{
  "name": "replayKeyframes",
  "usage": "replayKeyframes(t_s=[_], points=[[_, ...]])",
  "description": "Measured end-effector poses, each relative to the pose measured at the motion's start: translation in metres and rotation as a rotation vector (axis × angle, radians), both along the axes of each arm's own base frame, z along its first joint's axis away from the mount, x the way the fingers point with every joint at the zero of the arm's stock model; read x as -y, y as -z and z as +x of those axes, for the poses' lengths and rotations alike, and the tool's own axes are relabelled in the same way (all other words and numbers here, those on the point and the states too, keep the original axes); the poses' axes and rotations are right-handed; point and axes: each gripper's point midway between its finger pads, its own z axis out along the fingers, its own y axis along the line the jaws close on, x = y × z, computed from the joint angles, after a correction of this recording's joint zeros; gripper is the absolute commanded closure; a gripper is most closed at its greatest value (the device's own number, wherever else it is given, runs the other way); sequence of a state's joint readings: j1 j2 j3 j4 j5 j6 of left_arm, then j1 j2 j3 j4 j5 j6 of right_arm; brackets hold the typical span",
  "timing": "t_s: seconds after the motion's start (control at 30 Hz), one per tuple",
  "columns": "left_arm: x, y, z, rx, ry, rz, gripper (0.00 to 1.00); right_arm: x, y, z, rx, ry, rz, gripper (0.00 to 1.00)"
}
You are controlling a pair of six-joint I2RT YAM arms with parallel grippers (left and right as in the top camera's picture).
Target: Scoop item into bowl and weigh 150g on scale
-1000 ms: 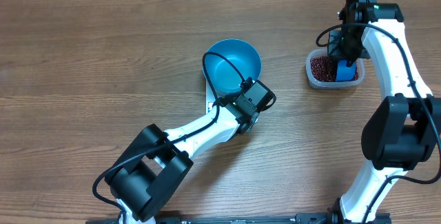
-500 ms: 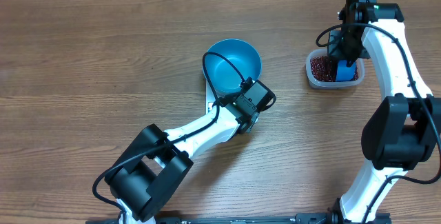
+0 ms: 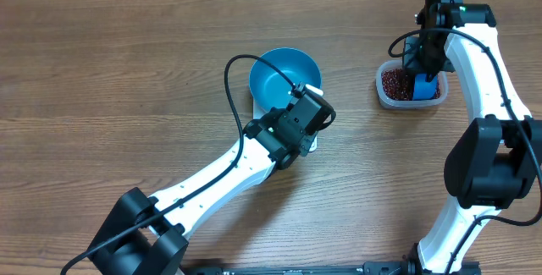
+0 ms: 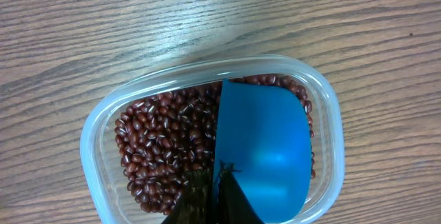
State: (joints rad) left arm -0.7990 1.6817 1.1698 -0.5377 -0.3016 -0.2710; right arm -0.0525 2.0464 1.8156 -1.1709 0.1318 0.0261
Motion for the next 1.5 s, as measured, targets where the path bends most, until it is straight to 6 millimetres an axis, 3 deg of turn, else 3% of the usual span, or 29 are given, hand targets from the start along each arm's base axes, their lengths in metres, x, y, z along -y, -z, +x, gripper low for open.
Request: replayKeyframes(t_s=[0.23,0.53,0.83,1.5], points=[[-0.017,0.015,-0.022,-0.129,-0.052,0.022,0.96,0.000,0.000,0.000,0.001,0.000,0.000,0.96],[-0.034,0.025,-0.026,-0.236,-0.179,-0.032,0.96,0.000,0.000,0.000,0.001,0.000,0.000,0.96],[-0.033,0.044,-0.029,-0.291,-0.221,-0.031,0.96,0.000,0.000,0.000,0.001,-0.001,0.000,0.96],[-0.028,0.040,-0.015,-0.252,-0.232,-0.079,0.96,0.000,0.000,0.001,0.004,0.000,0.000,0.95]])
